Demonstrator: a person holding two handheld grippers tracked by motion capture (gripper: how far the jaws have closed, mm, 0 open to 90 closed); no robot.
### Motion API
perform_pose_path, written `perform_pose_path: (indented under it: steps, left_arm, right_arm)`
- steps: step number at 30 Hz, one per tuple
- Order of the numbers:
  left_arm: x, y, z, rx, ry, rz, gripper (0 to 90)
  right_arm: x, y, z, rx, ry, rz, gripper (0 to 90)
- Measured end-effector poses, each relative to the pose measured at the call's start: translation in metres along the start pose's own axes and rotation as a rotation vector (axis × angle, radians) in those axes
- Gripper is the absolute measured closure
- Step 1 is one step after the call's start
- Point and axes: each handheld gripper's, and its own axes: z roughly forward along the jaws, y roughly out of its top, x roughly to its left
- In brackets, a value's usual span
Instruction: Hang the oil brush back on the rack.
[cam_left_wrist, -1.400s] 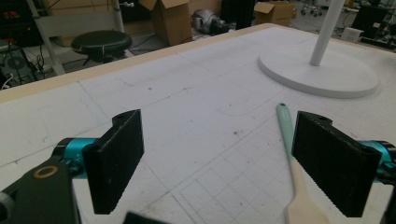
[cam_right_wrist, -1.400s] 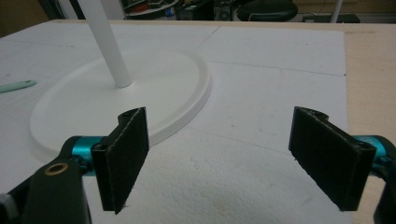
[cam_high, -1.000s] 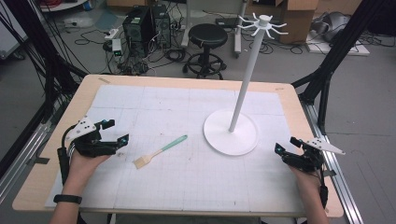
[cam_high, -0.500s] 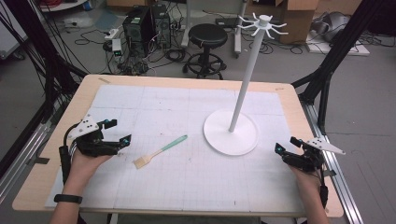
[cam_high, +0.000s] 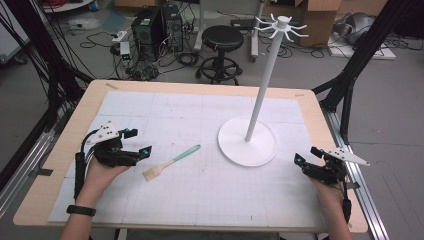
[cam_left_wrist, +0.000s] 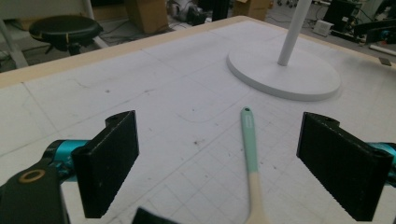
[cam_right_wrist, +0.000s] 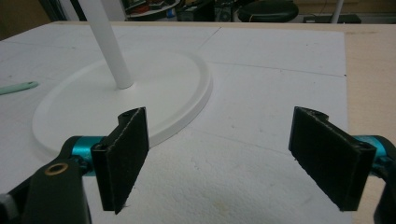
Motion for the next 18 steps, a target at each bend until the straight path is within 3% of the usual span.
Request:
perform_pose_path:
  steps: [7,10,18]
  left_arm:
    - [-0.011,0.004,0.021,0.056,-0.022,0.025,13.5]
    - [-0.018,0.005,0.032,0.107,-0.023,0.072,13.5]
    - [-0.026,0.002,0.055,0.204,-0.049,0.092,14.2]
  right_arm:
    - [0.000,0.000,-0.001,-0.002,-0.002,-0.005,19.5]
    - [0.000,0.000,0.000,-0.003,-0.002,-0.005,19.5]
    - [0.001,0.000,0.000,-0.001,0.001,-0.001,19.5]
